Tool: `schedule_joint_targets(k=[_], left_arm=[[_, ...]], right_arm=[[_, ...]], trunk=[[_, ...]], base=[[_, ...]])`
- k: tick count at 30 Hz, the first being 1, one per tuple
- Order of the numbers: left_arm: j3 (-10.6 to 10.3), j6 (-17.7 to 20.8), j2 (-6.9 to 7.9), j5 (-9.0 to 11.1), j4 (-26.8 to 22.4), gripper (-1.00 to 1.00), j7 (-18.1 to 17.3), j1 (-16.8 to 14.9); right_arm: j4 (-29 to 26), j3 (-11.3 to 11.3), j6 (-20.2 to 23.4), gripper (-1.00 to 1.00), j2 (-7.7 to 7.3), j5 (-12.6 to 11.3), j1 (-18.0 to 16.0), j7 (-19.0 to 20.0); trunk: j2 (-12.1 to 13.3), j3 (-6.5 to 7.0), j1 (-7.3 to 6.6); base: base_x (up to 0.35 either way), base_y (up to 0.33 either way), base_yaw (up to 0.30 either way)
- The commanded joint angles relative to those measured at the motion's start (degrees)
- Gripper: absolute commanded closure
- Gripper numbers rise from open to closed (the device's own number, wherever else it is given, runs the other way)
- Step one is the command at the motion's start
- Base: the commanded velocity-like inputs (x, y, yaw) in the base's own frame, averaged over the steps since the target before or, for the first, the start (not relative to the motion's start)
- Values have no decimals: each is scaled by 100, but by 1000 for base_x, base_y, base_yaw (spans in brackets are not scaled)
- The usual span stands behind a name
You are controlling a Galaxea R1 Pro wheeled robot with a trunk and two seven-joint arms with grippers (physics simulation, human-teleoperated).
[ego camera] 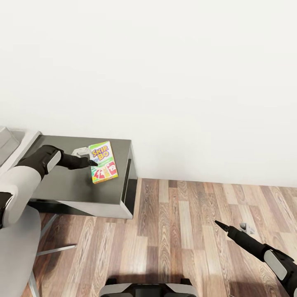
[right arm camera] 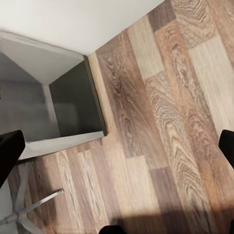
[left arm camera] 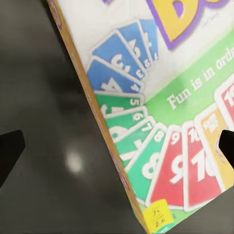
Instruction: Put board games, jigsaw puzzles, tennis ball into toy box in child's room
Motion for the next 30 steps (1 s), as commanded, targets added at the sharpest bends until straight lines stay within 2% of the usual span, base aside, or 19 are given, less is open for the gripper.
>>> schedule_joint_targets(k=[1, 10, 30], left_arm=[[-45, 36, 4, 59, -6, -100, 4, -3], [-45, 35, 1, 59, -6, -100, 3, -3], [-46, 37, 0, 60, -6, -100, -2, -3]], right_arm=[[-2, -14, 57, -100, 0, -44, -2, 16], [-4, -14, 54, -100, 0, -44, -2, 16], [-2, -14, 51, -100, 0, -45, -2, 16]], trunk=[[-9, -7, 4], [-9, -7, 4], [-9, -7, 4]], base=[[142, 103, 0], [168, 79, 0], [41, -3, 0]])
